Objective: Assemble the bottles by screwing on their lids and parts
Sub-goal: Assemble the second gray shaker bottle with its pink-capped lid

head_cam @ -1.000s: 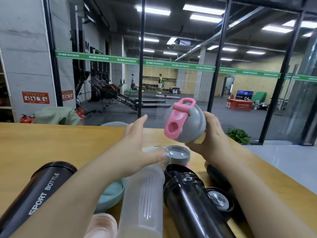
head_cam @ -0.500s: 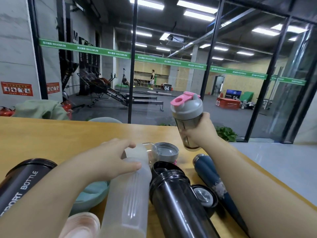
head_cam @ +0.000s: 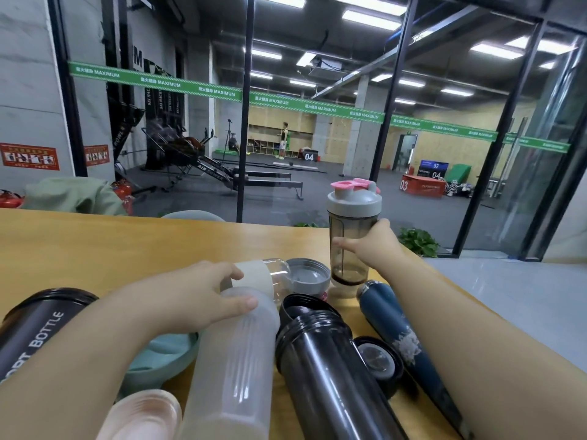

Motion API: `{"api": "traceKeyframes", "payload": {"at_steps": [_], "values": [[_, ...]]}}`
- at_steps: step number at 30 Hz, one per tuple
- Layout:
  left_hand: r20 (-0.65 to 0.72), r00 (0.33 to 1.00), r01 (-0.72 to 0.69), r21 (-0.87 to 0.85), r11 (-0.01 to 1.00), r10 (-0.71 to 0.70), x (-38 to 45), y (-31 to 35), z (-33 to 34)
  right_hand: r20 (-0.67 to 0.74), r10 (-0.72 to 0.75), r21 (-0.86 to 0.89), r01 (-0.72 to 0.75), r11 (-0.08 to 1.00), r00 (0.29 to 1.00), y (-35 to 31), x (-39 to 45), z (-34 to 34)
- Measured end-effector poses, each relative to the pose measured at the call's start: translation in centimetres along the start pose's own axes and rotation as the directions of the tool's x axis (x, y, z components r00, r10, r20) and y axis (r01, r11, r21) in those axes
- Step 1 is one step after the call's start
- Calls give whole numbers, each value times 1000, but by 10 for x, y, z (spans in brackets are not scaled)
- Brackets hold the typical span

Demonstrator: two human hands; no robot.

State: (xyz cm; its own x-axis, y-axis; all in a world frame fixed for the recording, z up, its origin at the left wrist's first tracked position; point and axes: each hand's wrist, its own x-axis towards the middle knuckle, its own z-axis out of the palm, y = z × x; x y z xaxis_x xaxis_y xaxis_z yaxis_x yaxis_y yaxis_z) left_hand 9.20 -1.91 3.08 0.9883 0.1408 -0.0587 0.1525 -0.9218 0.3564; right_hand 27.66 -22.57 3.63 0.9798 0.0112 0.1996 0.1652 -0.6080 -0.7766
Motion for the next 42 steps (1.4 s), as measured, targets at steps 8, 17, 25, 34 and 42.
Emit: {"api": "traceKeyframes", "payload": {"at_steps": [8, 17, 25, 34, 42], "values": [[30, 1000, 3, -3, 1000, -3, 0, -3, -1, 9, 54, -4, -54, 999, 998, 5, -5, 5], [18, 1000, 3, 4, 1000, -3, 1, -11, -7, 11, 47, -20, -47, 999, 999, 1, -19, 6], [8, 993, 116, 62, 991, -116, -6, -29, -25, 80, 107, -102, -99, 990, 991, -10, -39, 7], [48, 972, 210, 270, 940, -231, -6, -35, -21, 275, -14, -260, 89, 962, 961, -28, -109, -13], [24, 971, 224, 254, 941, -238, -13, -42, -32, 408, -40, -290, 171, 941, 912, -29, -152, -25]]}}
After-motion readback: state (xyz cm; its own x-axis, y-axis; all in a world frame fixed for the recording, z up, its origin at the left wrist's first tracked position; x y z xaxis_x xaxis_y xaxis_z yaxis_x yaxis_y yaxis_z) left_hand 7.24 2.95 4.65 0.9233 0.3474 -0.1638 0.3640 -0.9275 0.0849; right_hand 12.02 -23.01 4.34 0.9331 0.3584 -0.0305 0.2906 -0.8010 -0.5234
